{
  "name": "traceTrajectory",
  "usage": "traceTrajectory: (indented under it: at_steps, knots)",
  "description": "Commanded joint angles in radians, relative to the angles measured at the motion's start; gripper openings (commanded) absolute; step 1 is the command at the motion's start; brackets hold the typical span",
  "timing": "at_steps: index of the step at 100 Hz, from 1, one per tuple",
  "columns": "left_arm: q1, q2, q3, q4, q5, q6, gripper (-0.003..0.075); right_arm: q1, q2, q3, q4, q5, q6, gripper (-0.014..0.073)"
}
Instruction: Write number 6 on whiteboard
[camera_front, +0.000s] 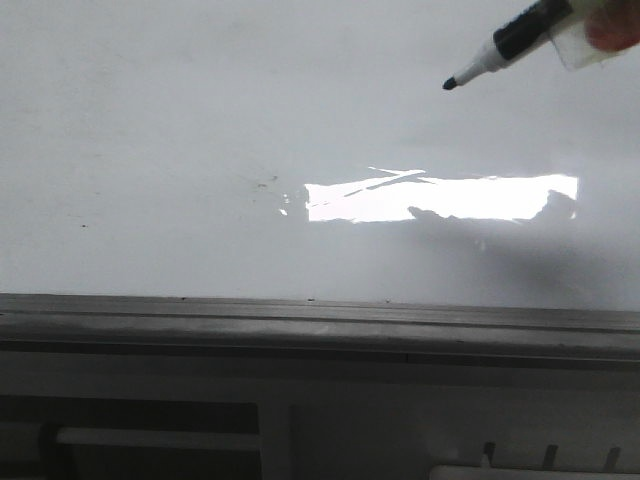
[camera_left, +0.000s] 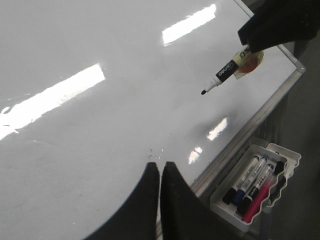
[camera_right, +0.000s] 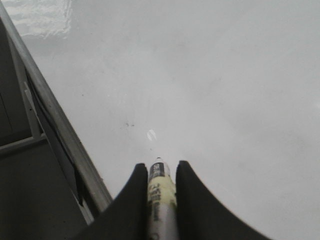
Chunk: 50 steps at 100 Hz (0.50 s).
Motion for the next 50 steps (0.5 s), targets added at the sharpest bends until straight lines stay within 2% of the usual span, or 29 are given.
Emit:
traceTrajectory:
  at_steps: [1,17,37,50]
  knots:
    - [0.003,0.018,-0.021,-0.045,-0.103,-0.014,-0.0019,-0.006,0.030,-0.038,0.003,-0.117,0.008,-0.0064]
    - [0.003,0.018,-0.021,-0.053,-0.127,-0.014,-0.0019,-0.006,0.091,-0.038,-0.094,-0.221,0.008,-0.0064]
    - [0.003,0.018,-0.021,-0.065,-0.110,-0.014,-0.0019,-0.006,0.137,-0.038,-0.099,-0.303,0.008,-0.0064]
    - [0.003,0.018,-0.020,-0.071,-0.106,-0.014,-0.0019,-0.006,0.166,-0.038,-0.099,-0.285,0.008,-0.0064]
